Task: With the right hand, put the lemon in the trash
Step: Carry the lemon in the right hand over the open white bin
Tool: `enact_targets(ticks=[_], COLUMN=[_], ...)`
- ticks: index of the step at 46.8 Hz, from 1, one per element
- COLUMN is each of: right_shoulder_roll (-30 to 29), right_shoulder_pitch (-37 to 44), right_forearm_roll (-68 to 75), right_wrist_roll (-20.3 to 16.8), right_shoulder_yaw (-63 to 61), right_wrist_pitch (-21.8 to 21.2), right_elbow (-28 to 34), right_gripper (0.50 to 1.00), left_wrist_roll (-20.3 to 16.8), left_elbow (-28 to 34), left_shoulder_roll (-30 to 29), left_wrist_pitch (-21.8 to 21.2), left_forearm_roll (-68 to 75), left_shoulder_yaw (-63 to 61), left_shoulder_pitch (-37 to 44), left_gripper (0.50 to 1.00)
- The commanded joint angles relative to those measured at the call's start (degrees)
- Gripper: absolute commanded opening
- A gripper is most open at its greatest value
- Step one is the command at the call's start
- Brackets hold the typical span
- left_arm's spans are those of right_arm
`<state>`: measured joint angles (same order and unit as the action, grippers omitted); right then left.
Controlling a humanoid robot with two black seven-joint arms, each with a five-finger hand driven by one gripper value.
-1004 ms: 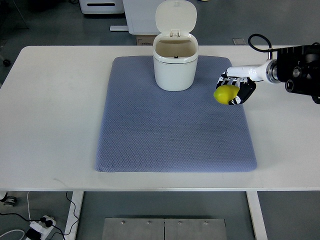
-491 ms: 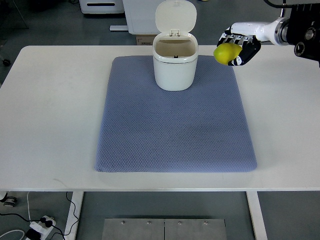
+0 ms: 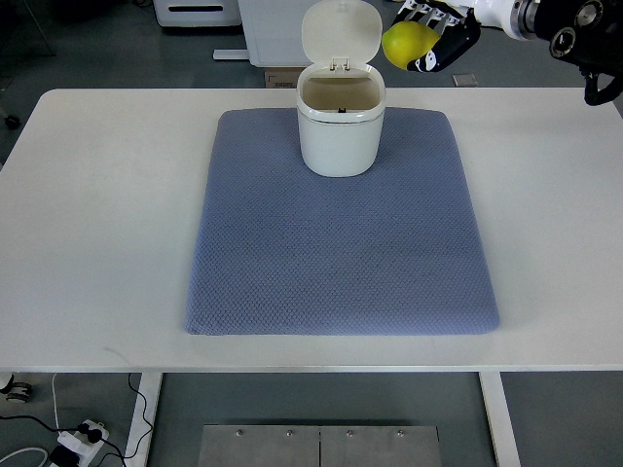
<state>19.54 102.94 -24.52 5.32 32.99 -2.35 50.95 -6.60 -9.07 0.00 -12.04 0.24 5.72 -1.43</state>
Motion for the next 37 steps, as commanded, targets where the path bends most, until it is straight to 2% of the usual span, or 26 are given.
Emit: enact_targets(ticks=[1,17,37], right_shoulder_roll=[-0.2,-3.8,-8.4], right_shoulder_pitch=[-1.5,-6.9,-14.1], right_forearm_roll=[0.0,0.0,0.0], right_wrist_roll=[-0.8,-0.9,-4.2], right_shoulder_yaw=[-2.2,-10.0,-20.0], right_wrist_pitch=[0.1,0.3,0.6], right_elbow=[-1.0,-4.4,-9.4], right_gripper=[0.500,0.500,0.500], left_wrist_roll=[0.0,0.0,0.0], left_elbow=[0.0,0.0,-0.1], left_shoulder_roll=[0.0,0.0,0.0], left_wrist_pitch=[0.0,0.0,0.0], left_forearm_roll=[0.0,0.0,-0.1], left_shoulder_yaw=[0.0,0.0,0.0], left_shoulder_pitch=[0.0,0.0,0.0], left_gripper=[1.000,1.000,1.000])
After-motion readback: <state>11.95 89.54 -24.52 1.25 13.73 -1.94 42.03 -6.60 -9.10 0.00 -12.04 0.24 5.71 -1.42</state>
